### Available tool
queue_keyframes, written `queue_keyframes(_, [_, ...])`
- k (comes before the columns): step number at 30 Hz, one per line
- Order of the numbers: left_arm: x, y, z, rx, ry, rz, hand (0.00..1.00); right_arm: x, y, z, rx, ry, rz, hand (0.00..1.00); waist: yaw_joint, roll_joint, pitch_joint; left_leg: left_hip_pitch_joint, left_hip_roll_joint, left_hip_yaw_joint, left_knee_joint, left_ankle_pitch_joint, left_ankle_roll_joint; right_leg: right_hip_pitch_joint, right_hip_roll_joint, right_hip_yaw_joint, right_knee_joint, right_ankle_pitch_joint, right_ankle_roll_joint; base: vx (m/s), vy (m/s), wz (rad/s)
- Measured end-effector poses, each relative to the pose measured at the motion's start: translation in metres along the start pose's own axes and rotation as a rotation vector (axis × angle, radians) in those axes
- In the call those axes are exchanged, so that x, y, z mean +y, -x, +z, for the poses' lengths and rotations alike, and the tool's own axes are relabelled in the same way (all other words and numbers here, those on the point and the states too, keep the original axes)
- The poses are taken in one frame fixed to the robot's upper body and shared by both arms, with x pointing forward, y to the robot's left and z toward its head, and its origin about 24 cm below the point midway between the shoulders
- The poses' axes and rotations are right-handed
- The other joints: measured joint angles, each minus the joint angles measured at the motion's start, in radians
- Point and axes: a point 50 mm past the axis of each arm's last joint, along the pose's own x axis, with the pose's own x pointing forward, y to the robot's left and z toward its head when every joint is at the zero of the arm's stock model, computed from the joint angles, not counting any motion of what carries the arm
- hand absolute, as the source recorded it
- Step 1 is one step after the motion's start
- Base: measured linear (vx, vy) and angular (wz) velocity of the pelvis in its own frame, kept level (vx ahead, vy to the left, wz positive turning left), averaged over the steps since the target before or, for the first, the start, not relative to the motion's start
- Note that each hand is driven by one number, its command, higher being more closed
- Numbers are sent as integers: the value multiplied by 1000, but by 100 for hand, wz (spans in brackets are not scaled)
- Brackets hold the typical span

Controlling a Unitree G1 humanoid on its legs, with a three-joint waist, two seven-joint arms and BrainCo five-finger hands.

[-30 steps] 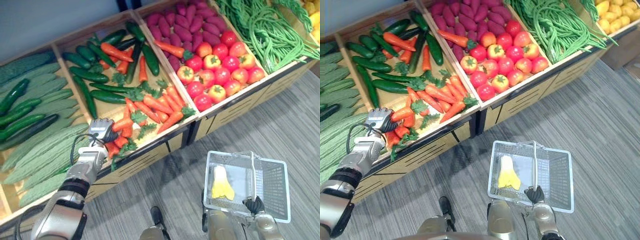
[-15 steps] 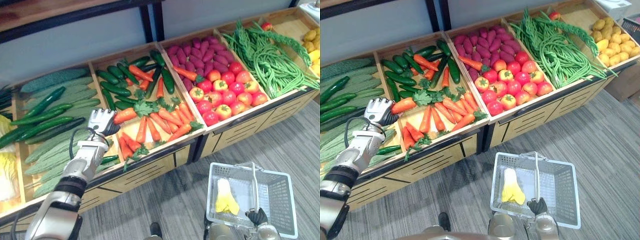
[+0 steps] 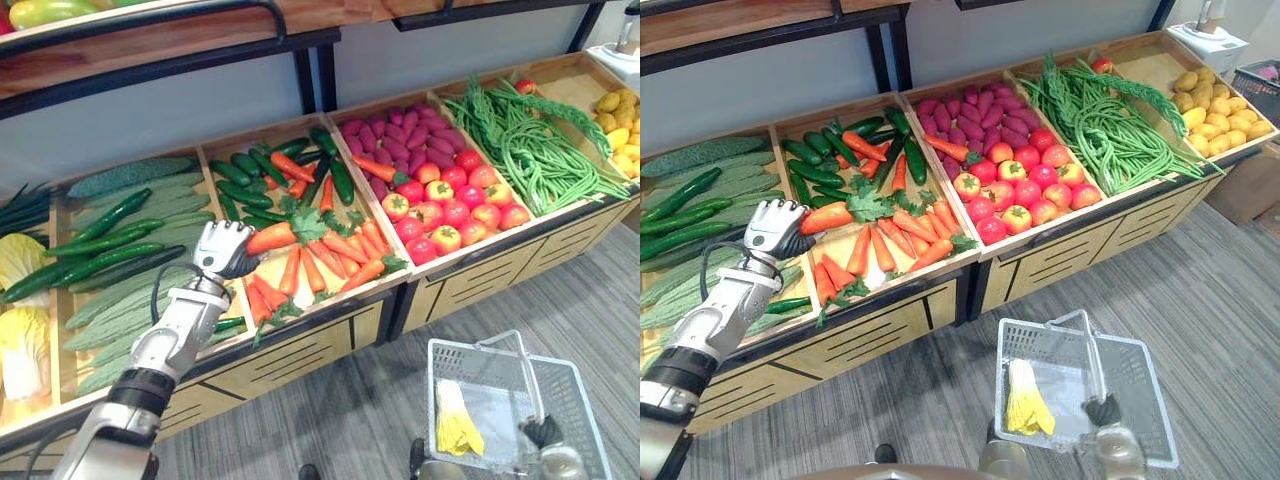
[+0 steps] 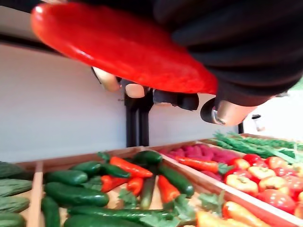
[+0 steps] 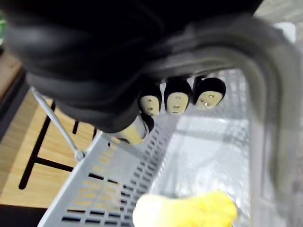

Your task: Pick vegetable in the basket

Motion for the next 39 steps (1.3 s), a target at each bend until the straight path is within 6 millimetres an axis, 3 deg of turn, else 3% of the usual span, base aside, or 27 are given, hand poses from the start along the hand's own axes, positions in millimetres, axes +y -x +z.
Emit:
queue_keyframes(3, [4, 1, 11, -47, 45, 11, 100, -24, -5, 15, -68, 75, -31, 100, -7, 0, 0, 9, 0, 37, -2, -4, -1, -7, 7, 34, -6, 13, -1, -33, 7, -41])
queue_keyframes(7, [7, 4, 25, -111, 98, 17, 100, -51, -12, 57, -225, 166, -60, 100, -5, 0, -3, 29, -1, 120, -6, -13, -7, -17, 26, 124, -48, 50, 14, -54, -4, -58])
queue_keyframes(12, [3, 9, 44, -172, 205, -12, 100, -68, -12, 94, -356, 287, -54, 100, -7, 0, -4, 73, 0, 211, -6, -23, -14, -14, 50, 215, -76, 86, 15, -22, -8, -56])
queue_keyframes(22, [-10, 20, 106, -396, 384, -105, 100, -54, 3, 144, -586, 470, 39, 100, -29, -3, -17, 148, 4, 387, -6, -63, -40, -18, 86, 352, -93, 117, 21, -13, -5, -48])
queue_keyframes(29, [-12, 33, 146, -557, 497, -178, 100, -29, 33, 185, -857, 596, 136, 100, -27, -3, -42, 197, 11, 515, 0, -80, -59, -23, 117, 422, -87, 120, 21, -4, 10, -34])
queue_keyframes(31, [-7, 35, 161, -629, 540, -184, 100, -25, 46, 201, -970, 632, 159, 100, -24, -8, -48, 190, 32, 553, 74, -118, -70, -23, 122, 450, -84, 123, 22, 12, 26, -34])
queue_keyframes(34, [1, 35, 176, -708, 560, -174, 100, -28, 59, 215, -1060, 661, 153, 100, -26, -7, -48, 186, 55, 593, 139, -152, -78, -23, 128, 470, -78, 123, 23, -11, 8, -25])
queue_keyframes(39, [0, 39, 186, -755, 575, -193, 100, -29, 72, 222, -1128, 723, 183, 100, -27, -6, -49, 190, 68, 644, 178, -185, -84, -38, 146, 515, -67, 123, 23, -40, -15, -27])
